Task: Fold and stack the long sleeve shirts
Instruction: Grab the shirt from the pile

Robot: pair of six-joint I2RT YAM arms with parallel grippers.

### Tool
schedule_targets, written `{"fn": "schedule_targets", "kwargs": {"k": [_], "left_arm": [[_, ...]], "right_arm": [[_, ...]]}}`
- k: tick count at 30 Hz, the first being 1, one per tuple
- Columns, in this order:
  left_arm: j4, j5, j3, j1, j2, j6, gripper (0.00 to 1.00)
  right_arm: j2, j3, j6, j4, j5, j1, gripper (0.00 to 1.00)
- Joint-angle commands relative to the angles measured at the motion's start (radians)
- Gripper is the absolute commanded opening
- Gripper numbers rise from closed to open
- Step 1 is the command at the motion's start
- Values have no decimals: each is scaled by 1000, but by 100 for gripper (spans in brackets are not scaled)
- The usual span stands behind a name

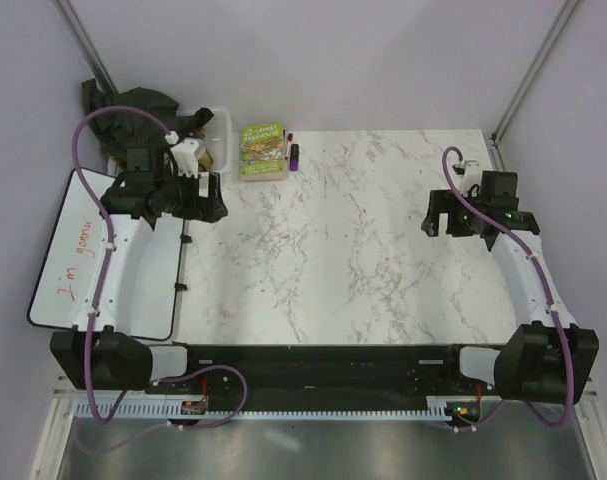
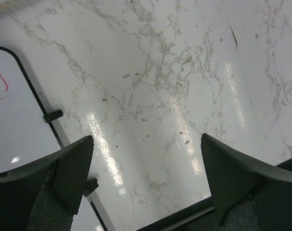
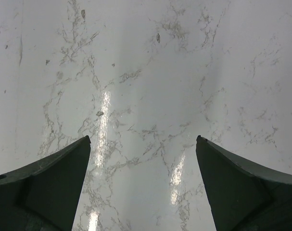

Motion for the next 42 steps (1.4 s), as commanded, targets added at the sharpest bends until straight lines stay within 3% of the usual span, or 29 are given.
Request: {"fn": "schedule_targets", "kwargs": {"k": [1, 4, 10, 13, 18, 30, 33, 34, 36, 37, 38, 42], "left_arm": [[145, -90, 152, 8, 72, 2, 99], [202, -182, 316, 43, 234, -9, 100], [206, -252, 911, 148, 634, -65, 99], [258, -327, 1085, 175, 836, -56, 100], [542, -444, 1059, 209, 993, -13, 100], [732, -581, 1128, 240, 1282, 105, 100], [761, -563, 1157, 251, 1314, 119, 83], [759, -524, 1169, 257, 1315, 116, 62], [756, -495, 1176, 260, 1291, 100, 41], [756, -477, 1176, 261, 1277, 82, 15], [755, -467, 1176, 261, 1236, 67, 5], [649, -259, 1165, 260, 1069, -38, 2]], "right_arm": [[23, 52, -17, 1, -24, -2, 98], [40, 57, -19, -2, -25, 0, 98], [68, 83, -22, -19, -34, 0, 98], [78, 92, -23, -25, -39, -2, 98], [114, 97, -26, -28, -56, -3, 98], [192, 97, -38, -31, -44, -2, 98], [204, 105, -38, -36, -36, -3, 98], [207, 106, -38, -37, -36, -3, 98], [213, 111, -37, -39, -36, -2, 98], [216, 112, -37, -40, -37, -2, 98], [220, 117, -35, -40, -39, -3, 98], [223, 129, -35, -48, -56, -2, 98]]}}
